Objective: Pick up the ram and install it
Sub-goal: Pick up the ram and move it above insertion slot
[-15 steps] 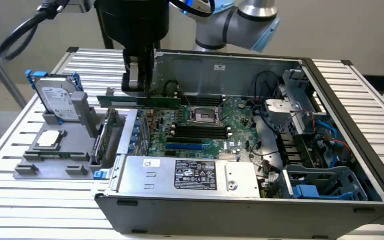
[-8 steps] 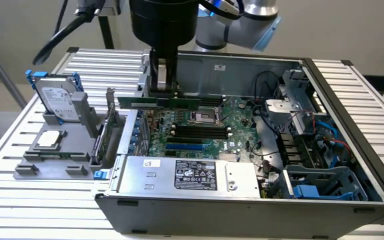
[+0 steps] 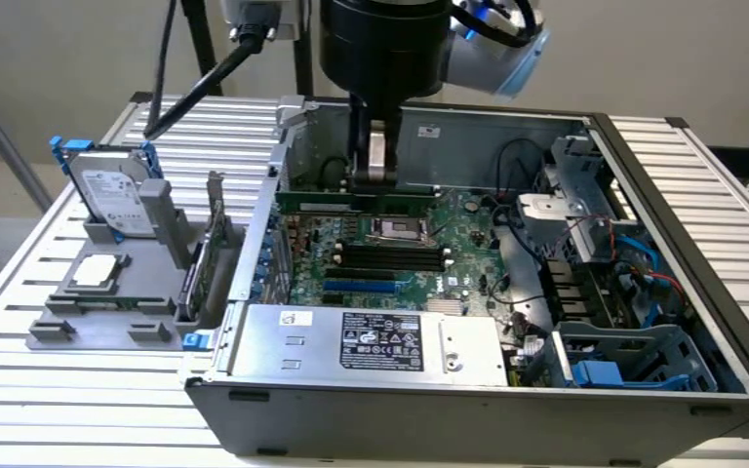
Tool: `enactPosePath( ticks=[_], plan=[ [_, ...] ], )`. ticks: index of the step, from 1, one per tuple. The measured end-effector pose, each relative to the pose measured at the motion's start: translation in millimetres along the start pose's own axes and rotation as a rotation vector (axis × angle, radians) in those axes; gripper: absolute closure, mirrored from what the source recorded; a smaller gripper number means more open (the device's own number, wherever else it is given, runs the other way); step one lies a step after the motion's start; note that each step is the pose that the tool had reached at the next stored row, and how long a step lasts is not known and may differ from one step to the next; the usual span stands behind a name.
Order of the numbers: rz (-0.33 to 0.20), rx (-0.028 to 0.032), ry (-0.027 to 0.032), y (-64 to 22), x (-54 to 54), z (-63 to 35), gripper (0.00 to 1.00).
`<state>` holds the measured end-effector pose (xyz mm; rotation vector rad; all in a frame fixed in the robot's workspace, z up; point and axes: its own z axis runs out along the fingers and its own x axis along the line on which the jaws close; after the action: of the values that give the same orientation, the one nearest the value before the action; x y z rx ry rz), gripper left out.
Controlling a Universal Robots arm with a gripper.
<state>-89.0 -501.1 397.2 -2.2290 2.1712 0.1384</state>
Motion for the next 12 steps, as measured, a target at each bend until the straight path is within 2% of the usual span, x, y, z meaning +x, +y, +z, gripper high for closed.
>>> enactPosePath(
  ticks=[6,12],
  plan=[
    [0.0,0.0,0.0,-25.1,-10.2,2.2,0.87],
    [0.0,-0.0001,0.0035,-38.7,-31.9,4.9,0.87]
  ],
)
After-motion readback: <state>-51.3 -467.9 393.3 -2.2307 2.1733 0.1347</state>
